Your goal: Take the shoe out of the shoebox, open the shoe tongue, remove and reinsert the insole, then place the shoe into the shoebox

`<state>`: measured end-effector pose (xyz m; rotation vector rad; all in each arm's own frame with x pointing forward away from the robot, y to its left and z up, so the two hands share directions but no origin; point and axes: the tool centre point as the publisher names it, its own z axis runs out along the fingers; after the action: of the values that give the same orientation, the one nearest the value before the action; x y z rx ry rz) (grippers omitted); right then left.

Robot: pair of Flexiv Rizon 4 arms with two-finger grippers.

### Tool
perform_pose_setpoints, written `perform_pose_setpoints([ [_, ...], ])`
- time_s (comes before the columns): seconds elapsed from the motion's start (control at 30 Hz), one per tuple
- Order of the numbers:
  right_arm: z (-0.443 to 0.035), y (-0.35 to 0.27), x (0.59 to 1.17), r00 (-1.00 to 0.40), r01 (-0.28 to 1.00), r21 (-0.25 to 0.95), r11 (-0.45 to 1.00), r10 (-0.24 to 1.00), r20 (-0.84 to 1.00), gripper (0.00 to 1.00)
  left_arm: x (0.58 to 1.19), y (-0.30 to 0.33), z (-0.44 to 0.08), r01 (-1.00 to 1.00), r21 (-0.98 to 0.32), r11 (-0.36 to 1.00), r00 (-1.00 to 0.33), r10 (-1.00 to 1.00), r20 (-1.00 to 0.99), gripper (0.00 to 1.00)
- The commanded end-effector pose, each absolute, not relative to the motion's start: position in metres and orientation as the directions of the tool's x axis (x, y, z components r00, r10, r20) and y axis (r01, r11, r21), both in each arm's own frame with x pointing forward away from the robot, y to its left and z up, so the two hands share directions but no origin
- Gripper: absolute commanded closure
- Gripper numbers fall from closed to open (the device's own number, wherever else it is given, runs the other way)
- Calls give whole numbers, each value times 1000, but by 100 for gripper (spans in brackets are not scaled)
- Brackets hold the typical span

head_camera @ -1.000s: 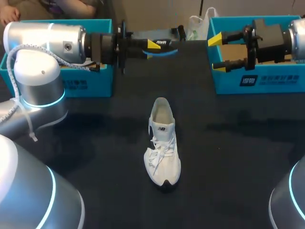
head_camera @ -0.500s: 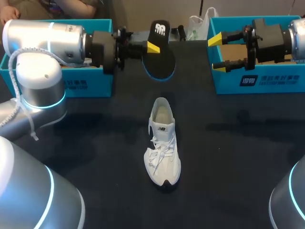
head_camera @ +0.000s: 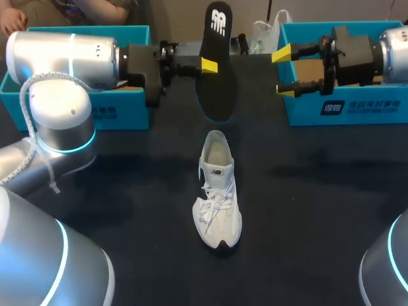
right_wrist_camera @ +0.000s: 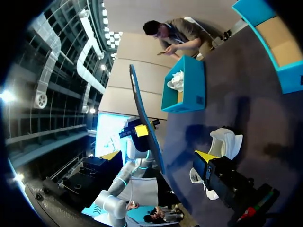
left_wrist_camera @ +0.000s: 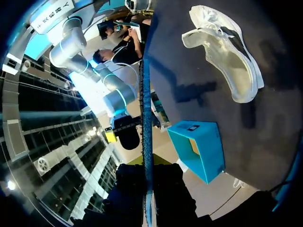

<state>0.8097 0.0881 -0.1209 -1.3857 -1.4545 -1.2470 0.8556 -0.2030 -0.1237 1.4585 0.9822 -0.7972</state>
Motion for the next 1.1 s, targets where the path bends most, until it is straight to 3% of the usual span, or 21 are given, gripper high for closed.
perform_pose_setpoints([
  [0.03, -129, 105, 809, -149, 983, 169, -70, 235, 960, 0, 852, -208, -127, 912, 409, 15, 405, 119, -907, 100],
  [0.27, -131, 123, 805, -279, 950, 304, -72, 240, 930, 0, 851, -214, -126, 937, 350, 26, 346, 95, -933, 100],
  [0.53, -132, 137, 806, -317, 938, 339, -67, 229, 920, 0, 850, -222, -129, 950, 308, 53, 304, 69, -950, 100],
  [0.6, -132, 139, 806, -320, 938, 341, -65, 220, 921, 7, 850, -226, -130, 951, 306, 54, 302, 66, -951, 100],
  [0.7, -133, 143, 805, -322, 939, 340, -53, 210, 923, 30, 849, -233, -131, 951, 304, 54, 301, 55, -952, 100],
  [0.73, -134, 144, 805, -322, 940, 338, -49, 206, 924, 32, 849, -234, -131, 951, 304, 54, 302, 50, -952, 100],
  [0.8, -134, 146, 805, -323, 940, 338, -42, 202, 925, 51, 848, -239, -131, 953, 299, 55, 297, 42, -954, 100],
  [0.9, -135, 149, 805, -324, 941, 337, -36, 195, 926, 61, 848, -244, -130, 954, 292, 62, 291, 29, -956, 100],
  [1.1, -136, 153, 807, -327, 941, 336, -23, 181, 928, 65, 847, -252, -127, 955, 286, 72, 286, 8, -958, 100],
])
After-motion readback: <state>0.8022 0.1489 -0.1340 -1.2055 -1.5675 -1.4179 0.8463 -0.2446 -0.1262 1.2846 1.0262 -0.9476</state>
